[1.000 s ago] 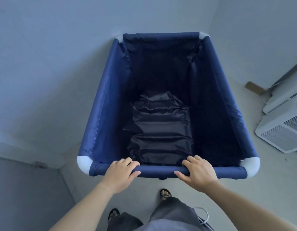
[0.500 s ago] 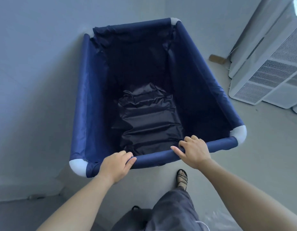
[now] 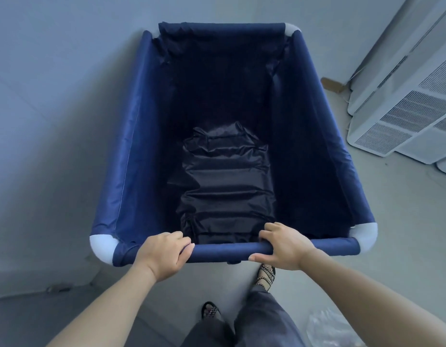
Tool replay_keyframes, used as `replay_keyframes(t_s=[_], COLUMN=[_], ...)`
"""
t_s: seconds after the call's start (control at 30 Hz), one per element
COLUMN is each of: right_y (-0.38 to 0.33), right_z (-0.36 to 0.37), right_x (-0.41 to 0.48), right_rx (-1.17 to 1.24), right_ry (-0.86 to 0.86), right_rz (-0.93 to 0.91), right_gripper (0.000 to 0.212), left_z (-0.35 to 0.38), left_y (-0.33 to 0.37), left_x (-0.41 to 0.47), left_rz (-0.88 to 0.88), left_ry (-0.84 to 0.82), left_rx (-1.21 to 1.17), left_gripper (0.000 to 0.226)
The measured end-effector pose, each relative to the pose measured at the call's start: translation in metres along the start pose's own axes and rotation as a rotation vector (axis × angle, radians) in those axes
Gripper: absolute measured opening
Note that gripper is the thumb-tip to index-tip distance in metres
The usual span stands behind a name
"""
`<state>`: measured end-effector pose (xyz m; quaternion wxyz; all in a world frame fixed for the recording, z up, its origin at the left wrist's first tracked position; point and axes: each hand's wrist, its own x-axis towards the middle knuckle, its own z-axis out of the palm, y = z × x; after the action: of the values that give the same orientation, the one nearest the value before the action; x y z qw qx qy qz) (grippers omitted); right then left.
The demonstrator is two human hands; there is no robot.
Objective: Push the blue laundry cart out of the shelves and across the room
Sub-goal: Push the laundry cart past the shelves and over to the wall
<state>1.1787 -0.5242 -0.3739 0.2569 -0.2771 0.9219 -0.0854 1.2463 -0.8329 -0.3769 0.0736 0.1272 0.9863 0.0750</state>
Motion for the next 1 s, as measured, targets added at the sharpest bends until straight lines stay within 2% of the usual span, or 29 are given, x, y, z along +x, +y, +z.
replay_keyframes(t_s=[0.13,0.3,0.47,0.7,1.0], right_y=[0.001,0.008,0.013,0.000,-0.012], right_z=[-0.007,-0.022,-0.024,-0.032,-0.039], right_x=[0.015,0.037,0.049,0.073,0.104], right_rx=[0.012,0.001,0.007,0.045,0.067], right_ry=[-0.024,-0.026,-0.014,-0.019,0.022], right_rz=[0.021,0.030,0.030,0.035,0.059], right_gripper=[0.069,0.066,0.067,0.063,0.068], left_z=[-0.005,-0.010,-0.019,-0.026,-0.033], left_y=[-0.008,-0.019,-0.029,-0.062,-0.103], left_x=[0.012,0.036,0.054,0.074,0.103], left_rz=[0.000,0.000,0.042,0.090,0.098], left_ry=[0.034,0.059,0.026,-0.014,-0.057], left_rx=[0.014,-0.009,0.096,0.084,-0.036], left_gripper=[0.042,0.047,0.036,0.034,0.047])
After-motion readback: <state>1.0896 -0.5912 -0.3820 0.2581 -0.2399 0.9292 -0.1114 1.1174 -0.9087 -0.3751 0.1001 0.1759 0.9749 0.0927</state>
